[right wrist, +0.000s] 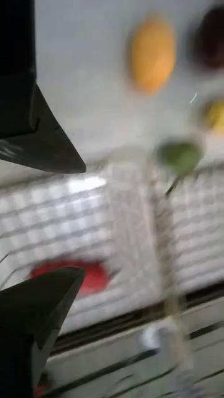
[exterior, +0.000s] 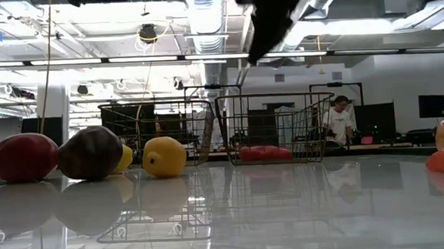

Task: Sort produce into baskets
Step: Put the right lemon into the left wire basket

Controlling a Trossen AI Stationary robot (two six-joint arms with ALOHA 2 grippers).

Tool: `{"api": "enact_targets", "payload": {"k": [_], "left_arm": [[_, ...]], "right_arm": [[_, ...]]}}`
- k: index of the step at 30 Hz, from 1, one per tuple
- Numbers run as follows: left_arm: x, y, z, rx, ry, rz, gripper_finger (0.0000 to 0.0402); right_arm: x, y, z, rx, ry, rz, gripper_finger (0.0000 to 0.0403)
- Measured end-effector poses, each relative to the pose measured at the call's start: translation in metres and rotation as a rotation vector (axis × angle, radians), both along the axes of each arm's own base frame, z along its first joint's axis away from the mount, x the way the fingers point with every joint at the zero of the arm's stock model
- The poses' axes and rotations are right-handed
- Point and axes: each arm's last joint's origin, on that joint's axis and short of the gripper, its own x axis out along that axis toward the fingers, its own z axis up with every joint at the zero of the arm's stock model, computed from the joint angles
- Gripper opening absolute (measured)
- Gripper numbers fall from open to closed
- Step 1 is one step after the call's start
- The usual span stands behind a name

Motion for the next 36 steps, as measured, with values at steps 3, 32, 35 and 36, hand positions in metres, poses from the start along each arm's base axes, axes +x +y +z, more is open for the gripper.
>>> {"api": "enact_targets", "payload": {"k": [3,32,35,36], "left_arm": [[0.0,0.001,0.0,0.002,0.001,0.006,0.0357],[-0.01,0.003,-0.015,0.075,-0.032,-0.1,0.0357],[-0.02,0.006,-0.014,0.042,-0.037,-0.099,0.0357],[-0.023,0.007,-0.014,0.03,-0.038,-0.097,0.0357]], "right_arm": [[0.009,0.03,0.002,0.013,-0.083,0.091,0.0286],[0.133,0.09,-0.121,0.036,0.112,0.449,0.0385],[0.135,0.086,-0.13,0.037,0.132,0.441,0.0387],[0.137,0.085,-0.13,0.029,0.12,0.443,0.0386]]}}
